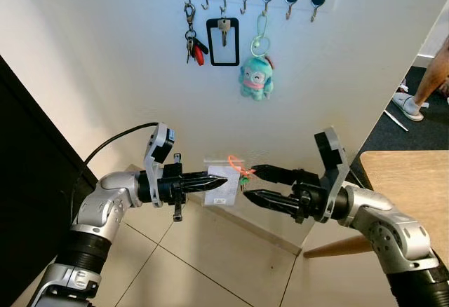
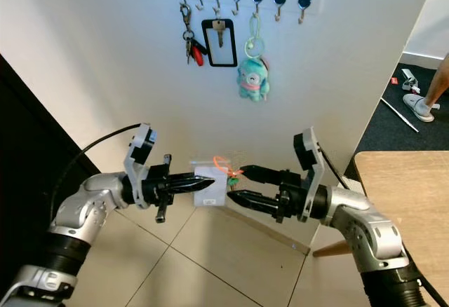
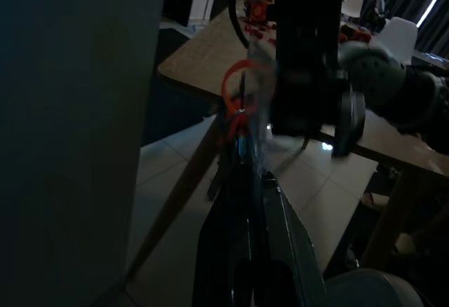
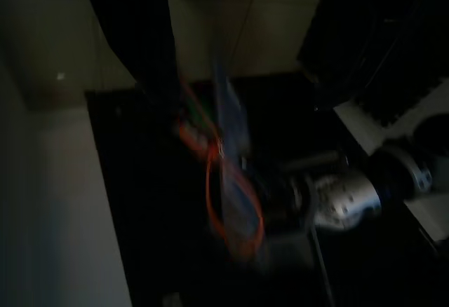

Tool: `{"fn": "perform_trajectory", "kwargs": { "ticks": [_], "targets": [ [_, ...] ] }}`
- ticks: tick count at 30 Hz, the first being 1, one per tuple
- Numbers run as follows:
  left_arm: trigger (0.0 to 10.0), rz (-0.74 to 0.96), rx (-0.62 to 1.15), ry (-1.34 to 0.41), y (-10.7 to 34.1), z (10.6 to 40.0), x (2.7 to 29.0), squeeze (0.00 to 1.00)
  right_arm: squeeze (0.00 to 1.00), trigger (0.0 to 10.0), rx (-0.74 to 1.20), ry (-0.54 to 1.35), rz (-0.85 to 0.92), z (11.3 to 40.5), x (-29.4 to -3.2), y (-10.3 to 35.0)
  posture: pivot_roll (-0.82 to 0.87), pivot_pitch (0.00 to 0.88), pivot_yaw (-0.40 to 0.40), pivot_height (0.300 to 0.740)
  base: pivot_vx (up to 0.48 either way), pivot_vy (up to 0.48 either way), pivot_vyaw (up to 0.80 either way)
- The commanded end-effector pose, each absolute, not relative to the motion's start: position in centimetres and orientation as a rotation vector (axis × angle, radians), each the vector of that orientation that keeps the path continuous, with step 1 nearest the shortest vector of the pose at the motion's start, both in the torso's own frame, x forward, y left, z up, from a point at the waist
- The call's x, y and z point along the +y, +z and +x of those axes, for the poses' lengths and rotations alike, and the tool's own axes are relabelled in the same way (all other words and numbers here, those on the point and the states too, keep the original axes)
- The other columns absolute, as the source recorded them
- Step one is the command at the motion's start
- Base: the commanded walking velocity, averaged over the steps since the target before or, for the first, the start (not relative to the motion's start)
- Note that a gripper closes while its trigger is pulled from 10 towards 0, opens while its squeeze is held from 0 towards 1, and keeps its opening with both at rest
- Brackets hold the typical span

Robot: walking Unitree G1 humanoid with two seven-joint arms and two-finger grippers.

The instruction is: Hang keys on a hook

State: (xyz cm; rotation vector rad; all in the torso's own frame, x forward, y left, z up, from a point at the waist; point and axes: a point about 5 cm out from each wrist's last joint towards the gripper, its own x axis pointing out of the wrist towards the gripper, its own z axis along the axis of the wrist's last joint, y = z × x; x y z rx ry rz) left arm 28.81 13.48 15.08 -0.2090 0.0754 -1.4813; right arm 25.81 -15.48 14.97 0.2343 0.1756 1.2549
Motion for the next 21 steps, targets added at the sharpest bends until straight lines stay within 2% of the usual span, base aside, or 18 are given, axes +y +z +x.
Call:
{"fn": "perform_trajectory", "kwargs": {
  "ticks": [1, 10, 21],
  "targets": [
    [0.0, -0.208, 0.05, -1.472, 15.6, 28.9, 13.7, 0.0, 0.0, 10.0, 0.193, 1.252, 0.229, 25.7, -15.4, 14.5, -0.15, 0.041, 0.091, 0.74, 0.0, 0.0, 0.0],
    [0.0, -0.226, 0.013, -1.459, 16.1, 29.0, 13.5, 0.0, 0.0, 10.0, 0.239, 1.251, 0.268, 25.1, -14.8, 13.0, -0.15, 0.049, 0.094, 0.74, 0.0, 0.0, 0.0],
    [0.0, -0.246, 0.003, -1.467, 16.0, 28.8, 13.0, 0.0, 0.0, 10.0, 0.102, 1.222, 0.366, 25.8, -14.0, 14.6, -0.16, 0.05, 0.093, 0.74, 0.0, 0.0, 0.0]
  ]
}}
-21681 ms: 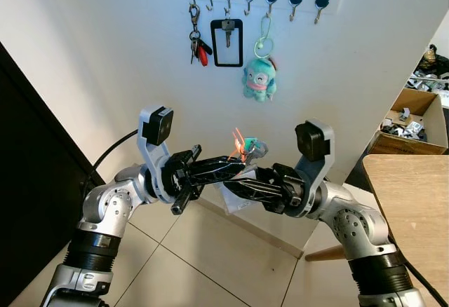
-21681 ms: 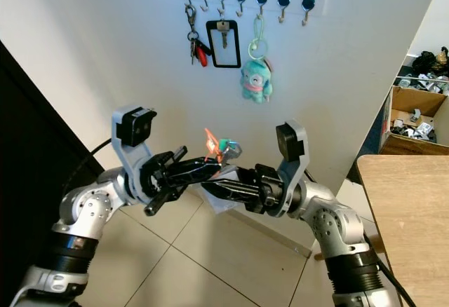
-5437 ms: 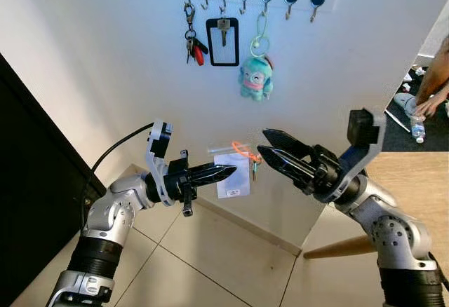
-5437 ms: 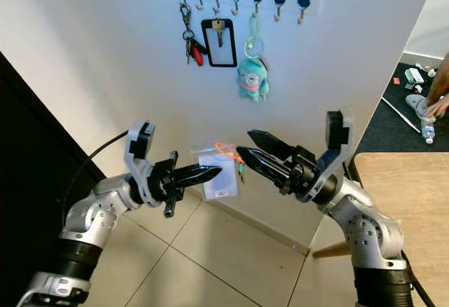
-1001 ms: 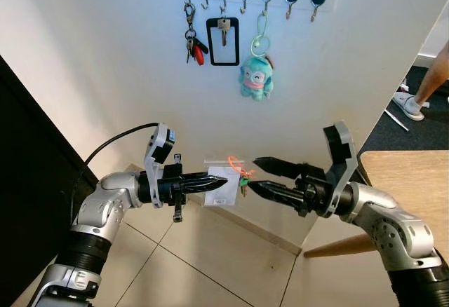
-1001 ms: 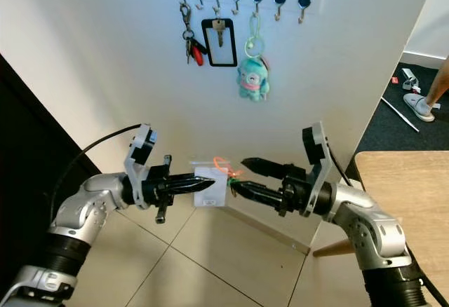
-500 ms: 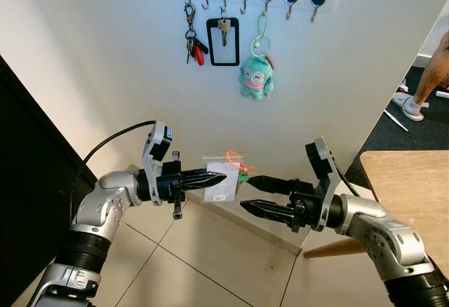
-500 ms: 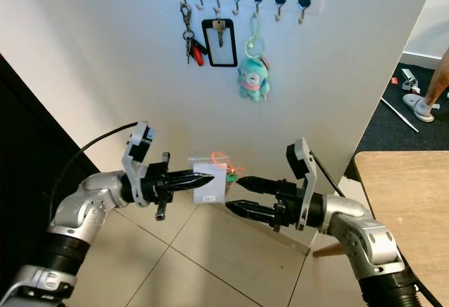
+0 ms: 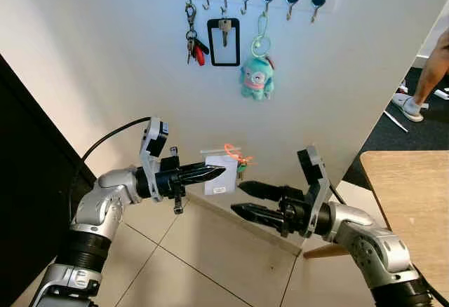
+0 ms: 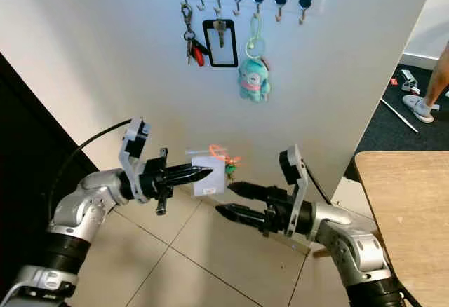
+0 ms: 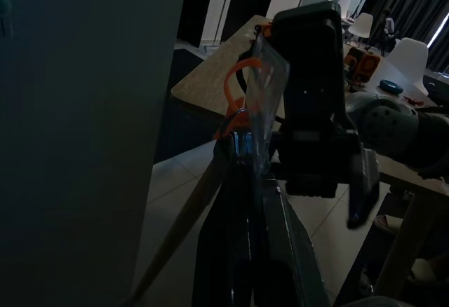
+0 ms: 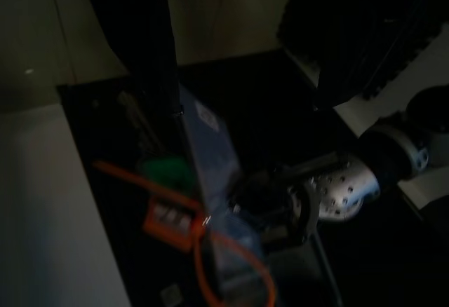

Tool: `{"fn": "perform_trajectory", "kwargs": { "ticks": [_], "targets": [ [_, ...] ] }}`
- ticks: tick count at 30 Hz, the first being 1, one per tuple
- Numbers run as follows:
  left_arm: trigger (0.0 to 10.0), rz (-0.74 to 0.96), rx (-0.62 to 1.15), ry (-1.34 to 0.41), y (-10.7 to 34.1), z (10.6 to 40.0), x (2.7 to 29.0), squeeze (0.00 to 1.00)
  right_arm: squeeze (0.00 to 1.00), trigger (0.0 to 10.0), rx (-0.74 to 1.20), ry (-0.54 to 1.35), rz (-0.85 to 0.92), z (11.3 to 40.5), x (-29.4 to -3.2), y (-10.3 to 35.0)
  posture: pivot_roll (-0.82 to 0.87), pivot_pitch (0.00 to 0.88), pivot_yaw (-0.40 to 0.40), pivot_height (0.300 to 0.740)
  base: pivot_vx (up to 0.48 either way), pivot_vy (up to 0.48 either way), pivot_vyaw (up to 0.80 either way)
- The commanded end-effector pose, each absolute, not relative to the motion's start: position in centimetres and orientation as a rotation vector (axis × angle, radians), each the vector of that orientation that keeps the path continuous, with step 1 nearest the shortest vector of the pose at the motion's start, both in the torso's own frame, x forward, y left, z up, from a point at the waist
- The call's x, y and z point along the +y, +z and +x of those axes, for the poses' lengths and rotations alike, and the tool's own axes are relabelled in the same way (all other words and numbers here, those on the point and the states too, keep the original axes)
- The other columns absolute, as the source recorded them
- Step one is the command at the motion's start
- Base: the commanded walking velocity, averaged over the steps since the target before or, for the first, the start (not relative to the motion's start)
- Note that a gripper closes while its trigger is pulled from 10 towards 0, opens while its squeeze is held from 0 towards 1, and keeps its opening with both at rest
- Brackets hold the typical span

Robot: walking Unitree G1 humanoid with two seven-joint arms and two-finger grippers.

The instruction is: Hang keys on a hook

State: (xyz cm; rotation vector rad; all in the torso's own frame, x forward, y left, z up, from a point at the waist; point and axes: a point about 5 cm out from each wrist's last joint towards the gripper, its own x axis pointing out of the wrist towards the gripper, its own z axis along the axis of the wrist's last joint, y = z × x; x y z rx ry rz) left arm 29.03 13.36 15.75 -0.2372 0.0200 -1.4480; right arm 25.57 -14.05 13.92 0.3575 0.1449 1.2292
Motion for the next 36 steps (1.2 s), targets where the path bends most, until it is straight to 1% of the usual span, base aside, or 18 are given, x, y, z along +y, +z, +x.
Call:
{"fn": "perform_trajectory", "kwargs": {
  "ticks": [1, 5, 23, 28, 36],
  "targets": [
    [0.0, -0.247, 0.004, -1.468, 16.0, 28.8, 12.9, 0.0, 0.0, 10.0, 0.089, 1.215, 0.372, 25.9, -14.0, 14.7, -0.16, 0.05, 0.093, 0.74, 0.0, 0.0, 0.0],
    [0.0, -0.257, 0.009, -1.477, 15.8, 28.6, 12.5, 0.0, 0.0, 10.0, 0.045, 1.198, 0.384, 26.3, -13.9, 15.3, -0.16, 0.051, 0.095, 0.74, 0.0, 0.0, 0.0],
    [0.0, -0.265, 0.022, -1.479, 15.2, 28.5, 11.9, 0.0, 0.0, 10.0, -0.015, 1.186, 0.409, 26.8, -13.5, 16.6, -0.16, 0.049, 0.094, 0.74, 0.0, 0.0, 0.0],
    [0.0, -0.264, 0.021, -1.473, 15.2, 28.6, 11.8, 0.0, 0.0, 10.0, -0.036, 1.174, 0.406, 27.1, -13.0, 16.8, -0.16, 0.046, 0.094, 0.74, 0.0, 0.0, 0.0],
    [0.0, -0.262, 0.024, -1.476, 15.1, 28.6, 11.8, 0.0, 0.0, 10.0, -0.034, 1.15, 0.374, 27.4, -13.2, 16.9, -0.16, 0.046, 0.096, 0.74, 0.0, 0.0, 0.0]
  ]
}}
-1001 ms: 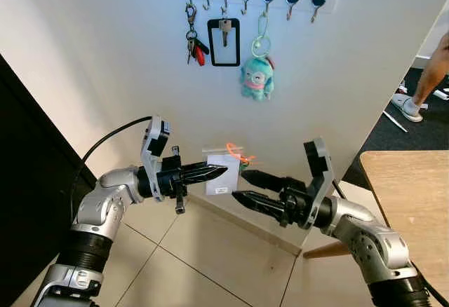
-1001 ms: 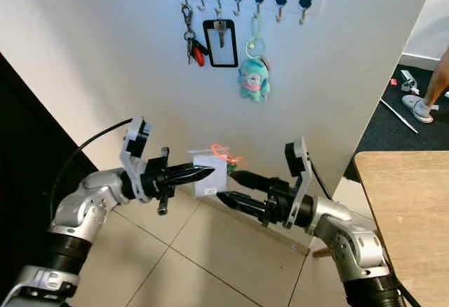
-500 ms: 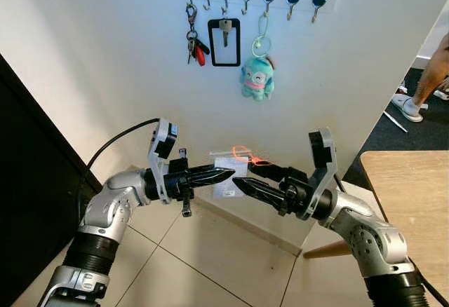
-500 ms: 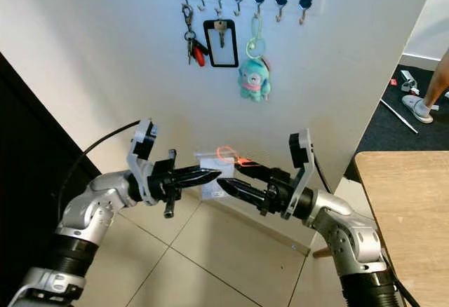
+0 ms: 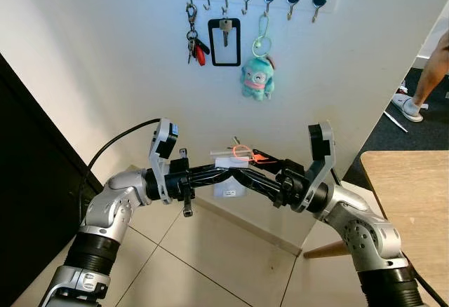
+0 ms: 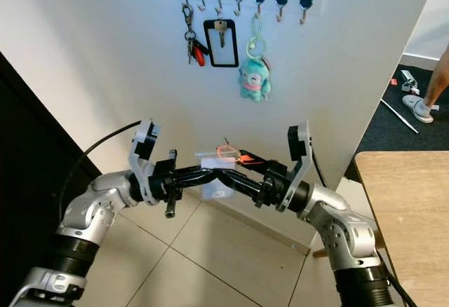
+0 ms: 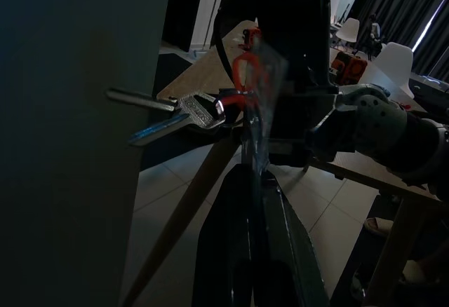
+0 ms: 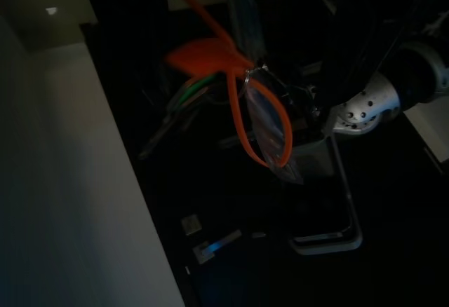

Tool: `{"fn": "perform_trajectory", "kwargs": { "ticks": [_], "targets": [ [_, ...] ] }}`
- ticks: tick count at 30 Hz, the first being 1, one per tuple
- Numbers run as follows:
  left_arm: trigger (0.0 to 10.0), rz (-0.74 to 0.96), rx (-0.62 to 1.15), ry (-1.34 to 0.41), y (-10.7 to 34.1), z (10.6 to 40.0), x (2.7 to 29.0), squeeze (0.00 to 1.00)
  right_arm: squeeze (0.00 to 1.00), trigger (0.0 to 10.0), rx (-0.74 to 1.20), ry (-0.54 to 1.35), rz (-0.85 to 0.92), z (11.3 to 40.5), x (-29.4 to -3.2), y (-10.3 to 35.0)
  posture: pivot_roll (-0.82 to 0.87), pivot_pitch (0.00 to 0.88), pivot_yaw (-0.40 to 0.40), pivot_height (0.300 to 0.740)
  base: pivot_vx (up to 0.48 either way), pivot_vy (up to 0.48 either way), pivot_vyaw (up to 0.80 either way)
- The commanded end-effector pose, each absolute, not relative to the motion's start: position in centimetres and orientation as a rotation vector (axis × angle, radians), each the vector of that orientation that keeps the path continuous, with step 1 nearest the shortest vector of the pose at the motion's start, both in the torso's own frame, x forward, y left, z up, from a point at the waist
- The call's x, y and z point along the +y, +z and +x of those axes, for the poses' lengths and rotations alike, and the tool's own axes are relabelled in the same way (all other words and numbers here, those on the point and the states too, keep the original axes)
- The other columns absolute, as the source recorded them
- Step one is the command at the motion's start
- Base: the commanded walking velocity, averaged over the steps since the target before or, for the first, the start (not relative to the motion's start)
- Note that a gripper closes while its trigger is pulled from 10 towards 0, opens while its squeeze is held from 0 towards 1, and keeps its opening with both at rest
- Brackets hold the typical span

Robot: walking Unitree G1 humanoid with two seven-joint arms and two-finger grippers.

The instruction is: Hang keys on a hook

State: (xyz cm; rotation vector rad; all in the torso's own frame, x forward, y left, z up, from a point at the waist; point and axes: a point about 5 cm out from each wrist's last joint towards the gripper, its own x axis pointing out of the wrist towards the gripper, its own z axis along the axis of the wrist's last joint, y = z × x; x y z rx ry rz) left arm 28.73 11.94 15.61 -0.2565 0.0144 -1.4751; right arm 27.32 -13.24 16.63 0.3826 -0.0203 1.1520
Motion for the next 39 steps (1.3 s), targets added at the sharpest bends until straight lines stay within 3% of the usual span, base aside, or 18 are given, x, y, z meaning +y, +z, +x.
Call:
{"fn": "perform_trajectory", "kwargs": {
  "ticks": [1, 7, 15, 31, 39],
  "targets": [
    [0.0, -0.262, 0.024, -1.476, 15.1, 28.6, 11.8, 0.0, 0.0, 10.0, -0.025, 1.147, 0.342, 27.4, -13.3, 16.7, -0.16, 0.046, 0.096, 0.74, 0.0, 0.0, 0.0],
    [0.0, -0.259, 0.025, -1.477, 15.2, 28.5, 12.1, 0.0, 0.0, 10.0, -0.003, 1.107, 0.227, 27.7, -14.9, 16.6, -0.15, 0.049, 0.097, 0.74, 0.0, 0.0, 0.0],
    [0.0, -0.255, 0.019, -1.478, 15.5, 28.5, 12.3, 0.0, 0.0, 10.0, -0.032, 1.043, 0.2, 28.3, -16.2, 17.4, -0.16, 0.052, 0.095, 0.74, 0.0, 0.0, 0.0],
    [0.0, -0.255, 0.019, -1.49, 15.6, 28.3, 12.0, 0.0, 0.0, 10.0, -0.07, 0.975, 0.234, 29.2, -15.4, 17.5, -0.15, 0.054, 0.097, 0.74, 0.0, 0.0, 0.0],
    [0.0, -0.262, -0.023, -1.453, 16.1, 28.9, 12.0, 0.0, 0.0, 10.0, -0.011, 1.077, 0.265, 28.1, -14.4, 16.6, -0.15, 0.046, 0.092, 0.74, 0.0, 0.0, 0.0]
  ]
}}
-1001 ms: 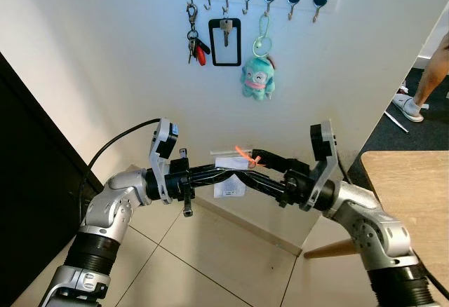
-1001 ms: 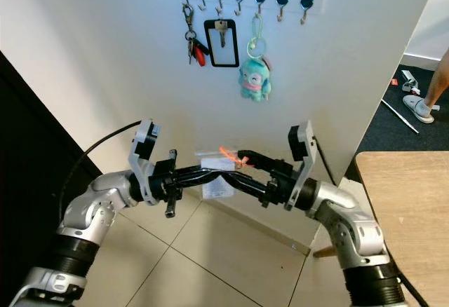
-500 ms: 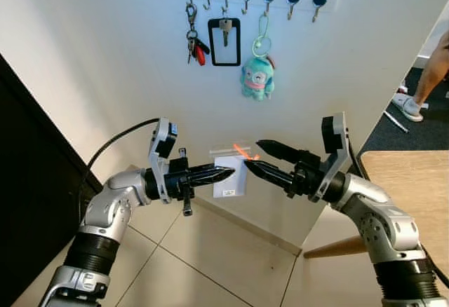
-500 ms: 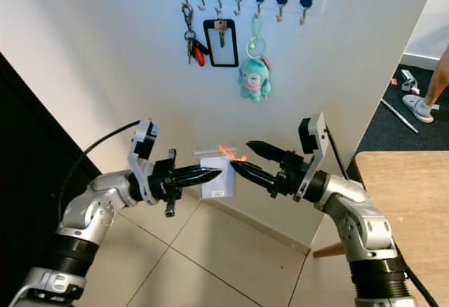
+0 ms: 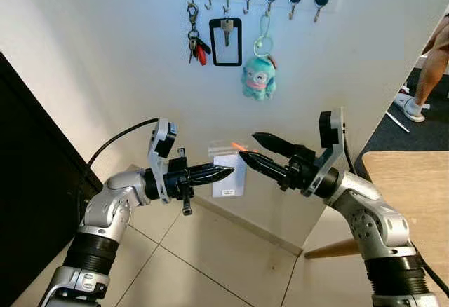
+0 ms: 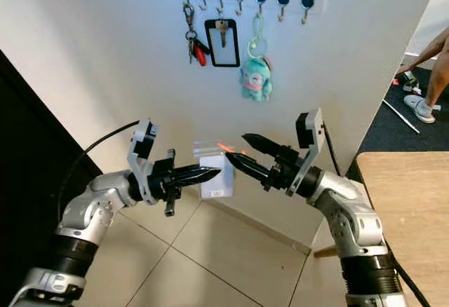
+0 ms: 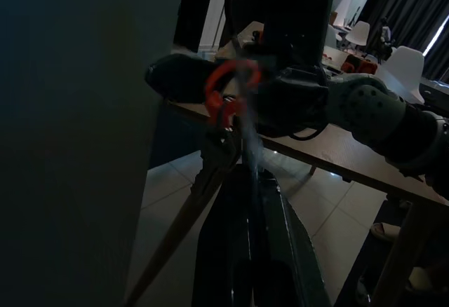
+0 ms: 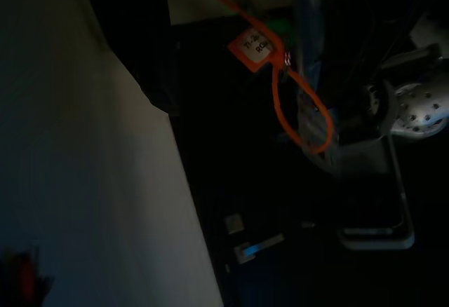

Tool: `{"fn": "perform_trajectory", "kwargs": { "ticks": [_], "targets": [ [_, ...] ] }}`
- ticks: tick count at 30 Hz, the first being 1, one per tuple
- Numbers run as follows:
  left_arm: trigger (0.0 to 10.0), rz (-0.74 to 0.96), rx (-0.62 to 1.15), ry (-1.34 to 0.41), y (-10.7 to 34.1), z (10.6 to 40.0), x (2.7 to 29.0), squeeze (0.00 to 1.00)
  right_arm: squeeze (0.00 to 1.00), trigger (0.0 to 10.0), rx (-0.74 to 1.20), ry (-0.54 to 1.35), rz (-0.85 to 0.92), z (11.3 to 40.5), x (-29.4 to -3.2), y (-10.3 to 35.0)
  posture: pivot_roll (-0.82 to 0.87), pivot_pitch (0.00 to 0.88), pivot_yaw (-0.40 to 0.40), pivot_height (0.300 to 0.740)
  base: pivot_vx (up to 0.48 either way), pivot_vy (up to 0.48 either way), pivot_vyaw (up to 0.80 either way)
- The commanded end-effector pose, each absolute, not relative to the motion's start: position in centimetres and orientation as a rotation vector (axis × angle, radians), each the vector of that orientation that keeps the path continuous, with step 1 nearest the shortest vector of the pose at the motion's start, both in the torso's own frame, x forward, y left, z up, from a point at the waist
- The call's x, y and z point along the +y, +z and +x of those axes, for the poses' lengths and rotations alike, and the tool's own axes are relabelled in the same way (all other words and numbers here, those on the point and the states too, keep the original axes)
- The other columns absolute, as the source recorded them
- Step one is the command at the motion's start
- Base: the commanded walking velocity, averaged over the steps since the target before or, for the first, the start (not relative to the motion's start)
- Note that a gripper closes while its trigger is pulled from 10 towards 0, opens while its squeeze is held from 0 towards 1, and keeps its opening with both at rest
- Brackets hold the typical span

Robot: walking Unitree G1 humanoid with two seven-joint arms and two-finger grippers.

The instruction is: Hang keys on a hook

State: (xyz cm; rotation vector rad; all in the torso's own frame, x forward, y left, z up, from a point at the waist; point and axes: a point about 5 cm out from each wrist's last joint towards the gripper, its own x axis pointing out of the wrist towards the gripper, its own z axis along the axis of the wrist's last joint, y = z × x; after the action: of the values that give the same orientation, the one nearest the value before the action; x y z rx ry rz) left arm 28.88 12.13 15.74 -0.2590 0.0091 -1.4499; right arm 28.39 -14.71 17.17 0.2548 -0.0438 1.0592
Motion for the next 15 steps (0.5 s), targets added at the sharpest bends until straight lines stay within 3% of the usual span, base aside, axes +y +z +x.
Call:
{"fn": "perform_trajectory", "kwargs": {
  "ticks": [1, 11, 12, 13, 14, 15],
  "targets": [
    [0.0, -0.265, -0.033, -1.444, 16.3, 29.1, 12.0, 0.0, 0.0, 10.0, 0.009, 1.071, 0.255, 28.1, -14.4, 16.2, -0.15, 0.045, 0.091, 0.74, 0.0, 0.0, 0.0],
    [0.0, -0.342, -0.115, -1.393, 17.2, 29.6, 11.8, 0.0, 0.0, 10.0, 0.025, 1.043, 0.308, 28.2, -14.1, 15.4, -0.16, 0.048, 0.091, 0.74, 0.0, 0.0, 0.0],
    [2.1, -0.36, -0.125, -1.392, 17.3, 29.6, 11.7, 0.0, 0.0, 10.0, 0.021, 1.038, 0.322, 28.2, -14.0, 15.4, -0.16, 0.048, 0.091, 0.74, 0.0, 0.0, 0.0],
    [2.1, -0.36, -0.125, -1.392, 17.3, 29.6, 11.7, 0.0, 0.0, 10.0, 0.021, 1.038, 0.322, 28.2, -14.0, 15.4, -0.16, 0.048, 0.091, 0.74, 0.0, 0.0, 0.0],
    [3.5, -0.378, -0.135, -1.396, 17.4, 29.5, 11.6, 0.0, 0.0, 10.0, 0.015, 1.034, 0.335, 28.2, -13.9, 15.4, -0.16, 0.048, 0.091, 0.74, 0.0, 0.0, 0.0],
    [4.2, -0.399, -0.146, -1.403, 17.5, 29.4, 11.5, 0.0, 0.0, 10.0, 0.001, 1.029, 0.357, 28.3, -13.8, 15.5, -0.16, 0.048, 0.091, 0.74, 0.0, 0.0, 0.0]
  ]
}}
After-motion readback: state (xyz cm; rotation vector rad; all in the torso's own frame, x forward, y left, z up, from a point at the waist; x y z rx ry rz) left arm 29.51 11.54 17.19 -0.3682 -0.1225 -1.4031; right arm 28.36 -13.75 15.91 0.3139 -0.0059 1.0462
